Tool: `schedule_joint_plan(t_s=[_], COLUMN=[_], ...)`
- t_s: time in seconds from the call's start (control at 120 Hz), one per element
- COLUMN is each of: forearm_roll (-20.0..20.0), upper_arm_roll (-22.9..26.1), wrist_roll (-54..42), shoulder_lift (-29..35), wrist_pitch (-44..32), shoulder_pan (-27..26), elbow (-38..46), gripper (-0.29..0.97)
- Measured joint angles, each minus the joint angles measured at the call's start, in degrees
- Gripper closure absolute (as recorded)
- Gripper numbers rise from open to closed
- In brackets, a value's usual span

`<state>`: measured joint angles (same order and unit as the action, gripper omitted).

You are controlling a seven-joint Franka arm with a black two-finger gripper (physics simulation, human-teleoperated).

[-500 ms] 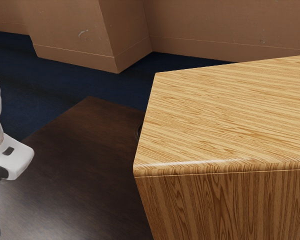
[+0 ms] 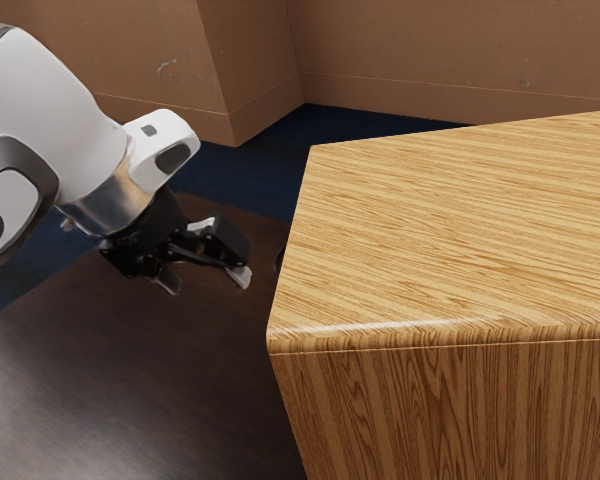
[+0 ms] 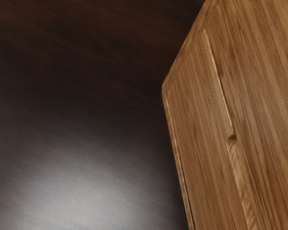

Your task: Pull the drawer handle with one arm to open the drawer

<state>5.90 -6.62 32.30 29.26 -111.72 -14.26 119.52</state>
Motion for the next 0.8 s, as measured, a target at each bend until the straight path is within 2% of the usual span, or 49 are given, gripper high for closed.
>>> schedule_joint_plan(t_s=[0.142, 0.3, 0.558, 0.8], forearm_roll=[-2.6, -4.69, -5.28, -5.29], upper_arm_roll=[-0.83, -1.01, -3.11, -6.16], wrist_roll=[9.31, 17.44, 26.46, 27.72], shoulder_lift=[-1.8, -1.86, 1.58, 3.06], wrist_pitch=[-10.34, -16.46, -20.01, -20.13], shoulder_pan=[-0.2, 0.08, -1.99, -5.15], elbow=[0.39, 2.36, 6.94, 7.46], gripper=[0.0, 0.0, 0.0, 0.0])
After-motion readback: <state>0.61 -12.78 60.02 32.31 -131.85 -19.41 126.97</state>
